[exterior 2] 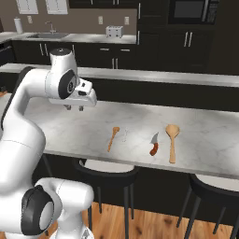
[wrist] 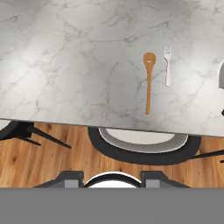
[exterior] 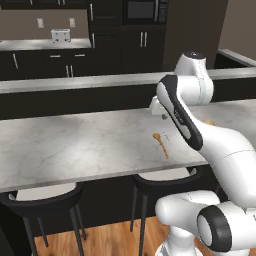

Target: Pick up the metallic utensils from the counter and place them in the open drawer. Make sure not to pick up any wooden utensils.

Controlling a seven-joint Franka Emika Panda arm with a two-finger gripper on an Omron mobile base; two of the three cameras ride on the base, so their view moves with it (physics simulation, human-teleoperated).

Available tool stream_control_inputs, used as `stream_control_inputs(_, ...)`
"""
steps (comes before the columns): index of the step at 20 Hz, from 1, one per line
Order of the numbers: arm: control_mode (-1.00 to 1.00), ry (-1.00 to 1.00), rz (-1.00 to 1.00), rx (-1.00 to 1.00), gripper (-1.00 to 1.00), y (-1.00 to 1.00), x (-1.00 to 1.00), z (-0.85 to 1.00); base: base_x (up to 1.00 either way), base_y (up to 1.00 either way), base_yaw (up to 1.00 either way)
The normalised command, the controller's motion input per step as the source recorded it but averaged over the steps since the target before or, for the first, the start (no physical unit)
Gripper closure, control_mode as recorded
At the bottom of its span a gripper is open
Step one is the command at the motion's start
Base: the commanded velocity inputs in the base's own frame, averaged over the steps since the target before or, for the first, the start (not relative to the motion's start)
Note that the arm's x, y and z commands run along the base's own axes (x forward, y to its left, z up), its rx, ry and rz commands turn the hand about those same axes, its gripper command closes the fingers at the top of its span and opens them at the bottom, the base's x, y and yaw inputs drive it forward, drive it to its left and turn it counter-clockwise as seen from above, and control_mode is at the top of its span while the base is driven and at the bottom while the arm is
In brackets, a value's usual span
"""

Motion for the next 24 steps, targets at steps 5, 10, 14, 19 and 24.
stream_control_inputs(5, -1.0, 0.0, 0.0, 0.0, -1.0, -0.03, -0.26, 0.0, 0.0, 0.0, 0.0)
stream_control_inputs(10, -1.0, 0.06, 0.0, 0.0, -1.0, -0.13, -0.4, -0.11, 0.0, 0.0, 0.0)
stream_control_inputs(14, -1.0, 0.07, 0.0, 0.0, -1.0, -0.3, -0.1, -0.16, 0.0, 0.0, 0.0)
stream_control_inputs(19, -1.0, 0.07, 0.0, 0.0, -1.0, -0.51, 0.0, -0.28, 0.0, 0.0, 0.0)
stream_control_inputs(24, -1.0, 0.05, 0.0, 0.0, -1.0, -0.55, 0.07, -0.29, 0.0, 0.0, 0.0)
